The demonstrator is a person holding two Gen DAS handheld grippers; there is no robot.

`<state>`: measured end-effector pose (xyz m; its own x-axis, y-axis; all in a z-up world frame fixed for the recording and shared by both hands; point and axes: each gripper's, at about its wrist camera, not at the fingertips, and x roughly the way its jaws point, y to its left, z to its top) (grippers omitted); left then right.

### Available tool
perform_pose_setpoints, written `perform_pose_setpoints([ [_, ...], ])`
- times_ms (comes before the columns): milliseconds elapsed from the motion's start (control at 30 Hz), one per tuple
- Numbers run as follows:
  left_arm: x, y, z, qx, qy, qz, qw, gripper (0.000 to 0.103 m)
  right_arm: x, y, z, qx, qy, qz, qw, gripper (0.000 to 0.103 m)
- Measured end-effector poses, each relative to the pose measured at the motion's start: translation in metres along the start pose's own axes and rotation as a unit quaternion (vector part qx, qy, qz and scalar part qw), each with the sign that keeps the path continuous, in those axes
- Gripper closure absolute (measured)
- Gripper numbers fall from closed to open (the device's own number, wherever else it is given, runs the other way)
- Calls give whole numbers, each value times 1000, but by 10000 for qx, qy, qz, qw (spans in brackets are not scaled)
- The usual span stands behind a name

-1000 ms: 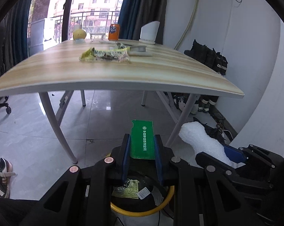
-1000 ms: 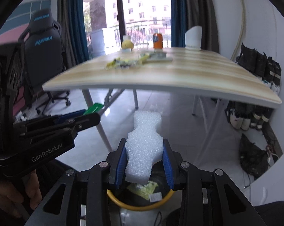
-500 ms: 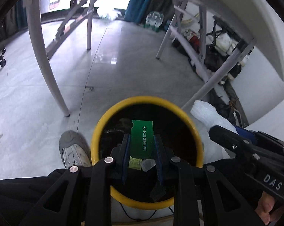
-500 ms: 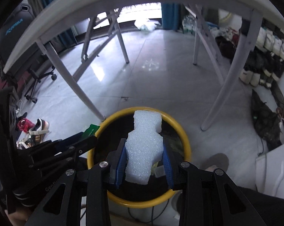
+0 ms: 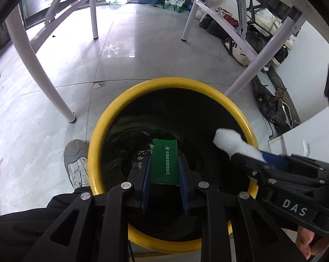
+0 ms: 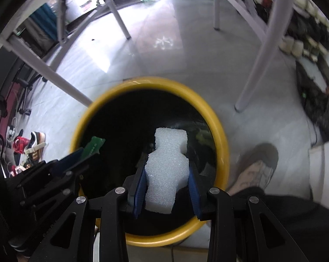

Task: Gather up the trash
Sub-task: 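Carry the green packet and foam piece down over the yellow-rimmed bin with both grippers, then open both grippers to drop the green packet and foam into the bin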

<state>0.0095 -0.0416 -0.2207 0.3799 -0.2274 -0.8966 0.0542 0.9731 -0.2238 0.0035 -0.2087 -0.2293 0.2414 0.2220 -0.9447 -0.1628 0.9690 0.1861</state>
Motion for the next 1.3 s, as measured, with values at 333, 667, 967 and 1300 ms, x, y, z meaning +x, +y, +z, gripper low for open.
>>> perform_pose_setpoints([
  [333, 10, -4, -1, 73, 107, -50, 9999, 84, 4, 1, -4, 98, 64, 87, 9999, 69],
  [667, 6, -5, -3, 150, 53, -81, 9998, 84, 5, -3, -1, 206, 75, 123, 9997, 68],
  [967, 2, -8, -3, 196, -63, -25, 9998, 84, 3, -6, -2, 356, 54, 158, 9992, 67],
  [1300, 2, -8, -2, 89, -57, 38, 9999, 66, 3, -8, -3, 439, 58, 149, 9989, 59],
])
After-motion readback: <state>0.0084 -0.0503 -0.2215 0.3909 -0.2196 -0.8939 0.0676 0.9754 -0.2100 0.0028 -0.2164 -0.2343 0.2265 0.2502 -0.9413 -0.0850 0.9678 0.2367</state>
